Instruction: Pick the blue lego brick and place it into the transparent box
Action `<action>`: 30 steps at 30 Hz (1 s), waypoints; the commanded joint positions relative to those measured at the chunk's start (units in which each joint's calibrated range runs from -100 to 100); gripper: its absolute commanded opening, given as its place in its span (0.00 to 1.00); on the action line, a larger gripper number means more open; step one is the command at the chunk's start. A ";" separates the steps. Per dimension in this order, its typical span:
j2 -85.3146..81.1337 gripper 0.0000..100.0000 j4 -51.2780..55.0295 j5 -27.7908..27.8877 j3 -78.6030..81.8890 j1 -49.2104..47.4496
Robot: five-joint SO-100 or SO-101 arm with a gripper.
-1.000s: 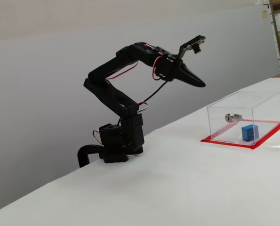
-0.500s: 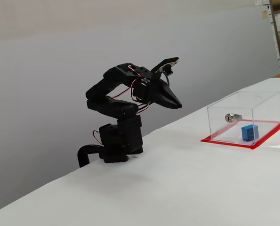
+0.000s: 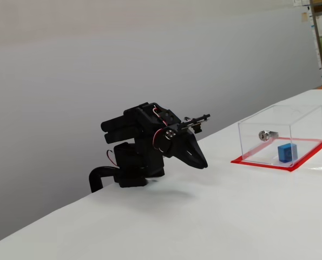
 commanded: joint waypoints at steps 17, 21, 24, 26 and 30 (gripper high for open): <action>-1.61 0.02 0.27 -0.97 5.98 4.63; -1.61 0.02 1.31 -1.02 5.98 4.26; -1.61 0.02 1.31 -1.07 5.98 4.40; -1.61 0.02 1.31 -1.02 5.98 4.55; -1.52 0.02 1.05 -0.97 5.89 4.48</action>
